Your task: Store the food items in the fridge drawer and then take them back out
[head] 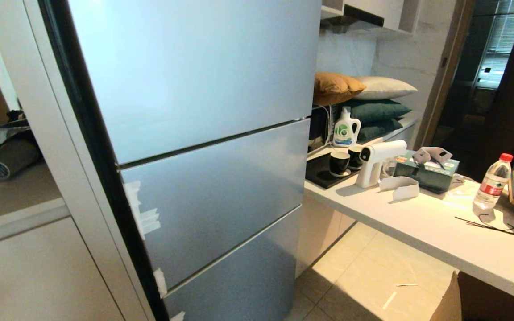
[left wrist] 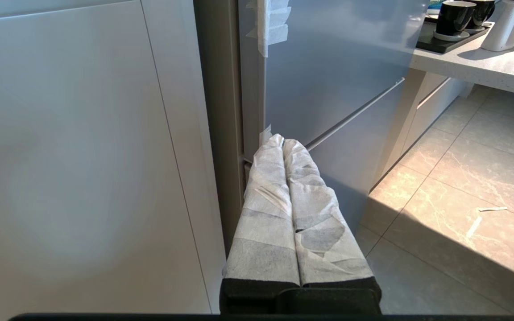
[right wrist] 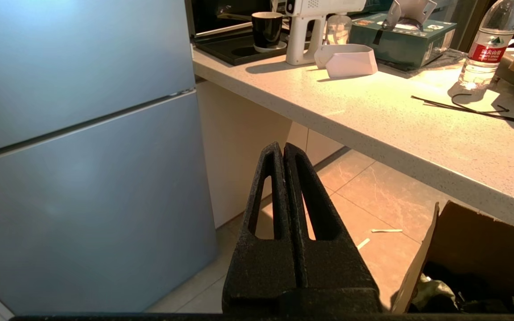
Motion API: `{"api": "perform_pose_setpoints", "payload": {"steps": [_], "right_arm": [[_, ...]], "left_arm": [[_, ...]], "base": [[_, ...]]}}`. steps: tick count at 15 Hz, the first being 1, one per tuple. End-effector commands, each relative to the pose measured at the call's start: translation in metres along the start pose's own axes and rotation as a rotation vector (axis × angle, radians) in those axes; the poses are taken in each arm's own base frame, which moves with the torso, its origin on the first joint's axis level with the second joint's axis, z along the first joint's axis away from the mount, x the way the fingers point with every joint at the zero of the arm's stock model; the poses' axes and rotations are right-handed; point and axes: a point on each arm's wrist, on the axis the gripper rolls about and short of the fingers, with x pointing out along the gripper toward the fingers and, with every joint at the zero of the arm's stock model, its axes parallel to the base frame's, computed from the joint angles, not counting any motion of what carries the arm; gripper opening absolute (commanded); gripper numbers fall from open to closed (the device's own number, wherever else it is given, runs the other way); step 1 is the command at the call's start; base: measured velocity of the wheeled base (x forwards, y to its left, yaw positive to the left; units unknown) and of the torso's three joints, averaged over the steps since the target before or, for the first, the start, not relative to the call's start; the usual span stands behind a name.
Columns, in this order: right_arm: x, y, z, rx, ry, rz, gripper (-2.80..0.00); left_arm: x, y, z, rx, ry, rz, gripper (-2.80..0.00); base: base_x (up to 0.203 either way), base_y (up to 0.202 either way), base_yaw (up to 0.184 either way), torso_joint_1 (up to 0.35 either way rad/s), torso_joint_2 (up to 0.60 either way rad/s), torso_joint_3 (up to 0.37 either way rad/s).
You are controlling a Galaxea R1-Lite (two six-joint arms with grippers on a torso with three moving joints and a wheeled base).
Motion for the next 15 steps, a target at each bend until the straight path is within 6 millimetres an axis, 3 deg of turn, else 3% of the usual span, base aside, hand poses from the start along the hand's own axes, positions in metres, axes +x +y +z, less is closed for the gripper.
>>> {"api": "perform_pose_setpoints", "payload": {"steps": [1,4,7,8,11,15], "right_arm": [[0.0,0.0,0.0,-0.001,0.002,0.0,-2.8],[0.0,0.0,0.0,-0.001,0.002,0.0,-2.8],[0.0,0.0,0.0,-0.001,0.002,0.0,-2.8],[0.0,0.0,0.0,-0.001,0.002,0.0,-2.8],[0.0,0.0,0.0,-0.001,0.002,0.0,-2.8],[0.0,0.0,0.0,-0.001,0.002,0.0,-2.8]], "left_arm": [[0.0,0.0,0.0,0.0,0.003,0.001,-2.8],[0.0,0.0,0.002,0.0,-0.008,0.001,-2.8],[-0.015,0.0,0.047,-0.027,-0.16,-0.017,-2.8],[-0.012,-0.001,0.056,-0.032,-0.138,-0.031,-2.8],[0.021,-0.002,0.081,-0.103,0.044,-0.104,-2.8],[0.089,-0.006,0.109,-0.192,0.219,-0.176,-2.8]], "base": [[0.0,0.0,0.0,0.0,0.0,0.0],[0.0,0.0,0.0,0.0,0.0,0.0],[0.0,0.0,0.0,0.0,0.0,0.0],[0.0,0.0,0.0,0.0,0.0,0.0],[0.0,0.0,0.0,0.0,0.0,0.0],[0.0,0.0,0.0,0.0,0.0,0.0]]}}
